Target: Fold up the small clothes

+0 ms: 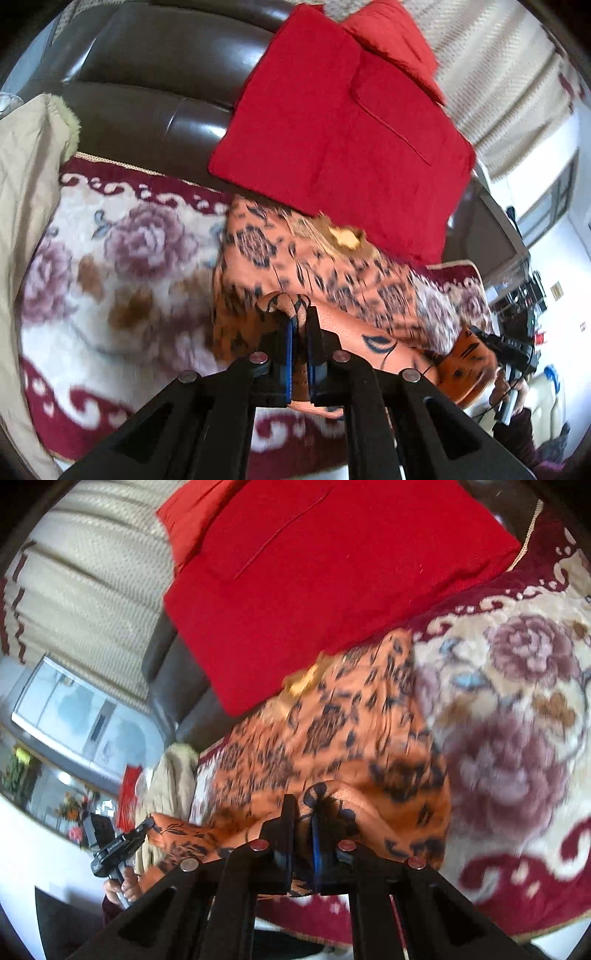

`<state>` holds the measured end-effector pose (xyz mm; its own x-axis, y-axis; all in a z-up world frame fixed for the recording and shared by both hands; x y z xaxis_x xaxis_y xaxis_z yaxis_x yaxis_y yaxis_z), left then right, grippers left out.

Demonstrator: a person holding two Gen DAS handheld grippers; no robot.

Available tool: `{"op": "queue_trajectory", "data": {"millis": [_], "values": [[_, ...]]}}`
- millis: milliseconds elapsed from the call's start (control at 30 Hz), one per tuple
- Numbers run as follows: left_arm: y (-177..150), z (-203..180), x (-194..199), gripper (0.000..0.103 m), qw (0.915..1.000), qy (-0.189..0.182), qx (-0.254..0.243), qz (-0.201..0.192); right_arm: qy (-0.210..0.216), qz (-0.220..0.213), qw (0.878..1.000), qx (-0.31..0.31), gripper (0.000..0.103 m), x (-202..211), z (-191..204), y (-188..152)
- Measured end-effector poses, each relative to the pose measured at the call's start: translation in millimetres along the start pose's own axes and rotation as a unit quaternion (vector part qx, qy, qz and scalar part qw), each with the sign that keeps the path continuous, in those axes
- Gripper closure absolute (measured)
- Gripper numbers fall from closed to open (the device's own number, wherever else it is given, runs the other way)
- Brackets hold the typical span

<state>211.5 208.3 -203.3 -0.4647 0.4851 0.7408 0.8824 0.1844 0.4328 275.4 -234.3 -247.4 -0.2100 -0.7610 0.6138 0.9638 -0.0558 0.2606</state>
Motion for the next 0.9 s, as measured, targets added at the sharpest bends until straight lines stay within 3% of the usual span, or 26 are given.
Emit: {"op": "queue_trajectory", "data": {"millis": [267,467,567,633,700,733,800,833,867,900], "values": [[102.0,29.5,-76.4,0.097,0.9980,0.017,0.056,0.024,-0.011,-0.052,0.997,-0.056,0.095,-16.2,-37.4,116.1],[135.1,71.2,-152.4,0.093,0.9917,0.023,0.112,0.058,-0.038,-0.046,0.990,-0.126,0.095,-80.8,-98.7,179.9],[133.5,85.2,-162.7,0.093,0.9882,-0.007,0.140,0.060,0.021,-0.033,0.982,-0.184,0.094,-103.2,-124.6,189.3],[130.6,89.9,-158.7,0.093,0.9867,-0.039,0.150,0.051,0.083,-0.021,0.970,-0.229,0.094,-111.3,-141.6,190.8],[128.6,90.9,-149.6,0.091,0.9844,-0.066,0.159,0.038,0.117,-0.020,0.963,-0.244,0.093,-109.5,-146.6,188.3],[126.6,92.5,-140.5,0.085,0.9827,-0.079,0.165,0.025,0.128,-0.023,0.962,-0.239,0.092,-104.7,-145.2,186.7],[129.0,96.7,-120.9,0.054,0.9815,-0.067,0.178,-0.017,0.135,-0.037,0.966,-0.217,0.088,-89.5,-135.9,183.5],[127.9,104.3,-103.0,0.032,0.9777,-0.050,0.197,-0.055,0.129,-0.057,0.969,-0.202,0.085,-74.9,-129.9,182.3],[126.0,108.1,-91.3,0.028,0.9736,-0.043,0.210,-0.078,0.122,-0.075,0.971,-0.192,0.071,-63.2,-126.0,180.5],[122.6,108.5,-80.0,0.028,0.9704,-0.038,0.219,-0.093,0.115,-0.093,0.972,-0.181,0.037,-50.2,-120.5,178.5]]}}
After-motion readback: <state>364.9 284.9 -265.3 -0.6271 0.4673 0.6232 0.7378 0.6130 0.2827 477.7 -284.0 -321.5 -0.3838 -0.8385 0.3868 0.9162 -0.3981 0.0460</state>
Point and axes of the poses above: each gripper's, at about its wrist camera, not at the fingertips, and x roughly against the way its jaws point, z to its left, y to its top, the point moved 7 cm from there along -x, roughly the way its jaws point, and after that the axes turned 12 degrees about z, right-handed, at the moved point
